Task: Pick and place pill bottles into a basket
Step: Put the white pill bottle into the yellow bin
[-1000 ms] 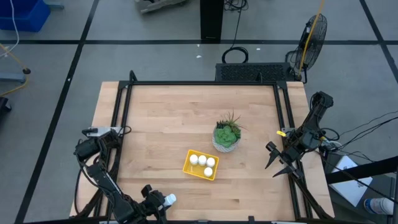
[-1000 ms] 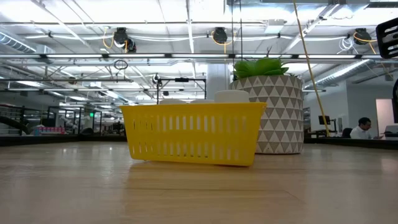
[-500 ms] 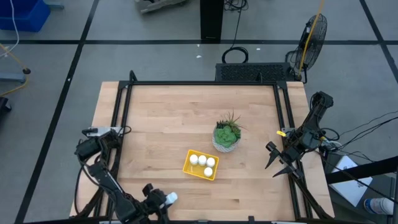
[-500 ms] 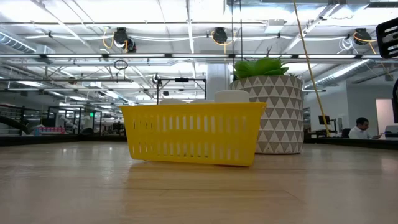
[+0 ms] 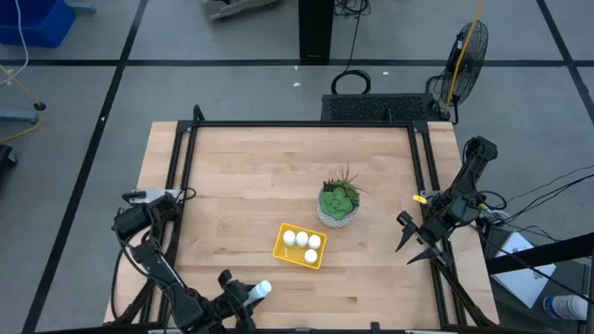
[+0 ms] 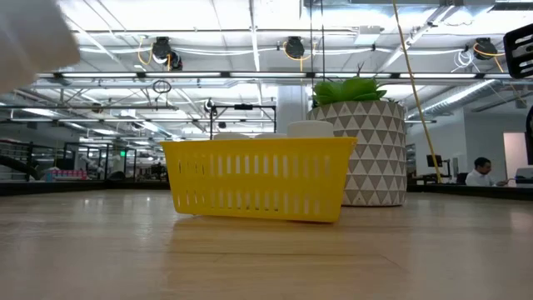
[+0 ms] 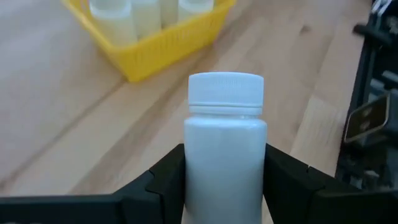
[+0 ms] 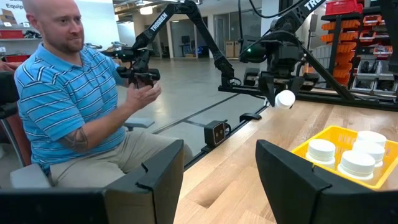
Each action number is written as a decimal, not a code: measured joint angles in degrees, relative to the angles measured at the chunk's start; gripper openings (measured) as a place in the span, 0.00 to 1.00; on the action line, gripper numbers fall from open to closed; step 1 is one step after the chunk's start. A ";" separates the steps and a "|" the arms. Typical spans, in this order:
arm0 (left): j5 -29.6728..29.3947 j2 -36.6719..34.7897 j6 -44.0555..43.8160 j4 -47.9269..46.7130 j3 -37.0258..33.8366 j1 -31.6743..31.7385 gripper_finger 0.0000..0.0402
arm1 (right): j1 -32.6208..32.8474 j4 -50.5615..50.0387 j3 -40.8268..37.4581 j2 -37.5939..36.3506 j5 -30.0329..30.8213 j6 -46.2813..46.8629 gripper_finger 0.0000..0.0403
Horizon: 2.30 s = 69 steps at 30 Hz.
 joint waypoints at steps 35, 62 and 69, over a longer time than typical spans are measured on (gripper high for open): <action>-24.47 -0.02 29.48 21.52 0.00 2.95 0.45 | 0.00 0.00 0.00 0.01 0.01 -0.01 0.48; -28.63 -0.04 39.52 33.54 0.00 3.89 0.44 | 0.00 0.37 0.00 0.01 0.08 -0.01 0.48; -28.22 -0.04 43.43 37.50 0.00 3.89 0.43 | -0.01 3.87 0.00 -0.01 0.07 -2.17 0.48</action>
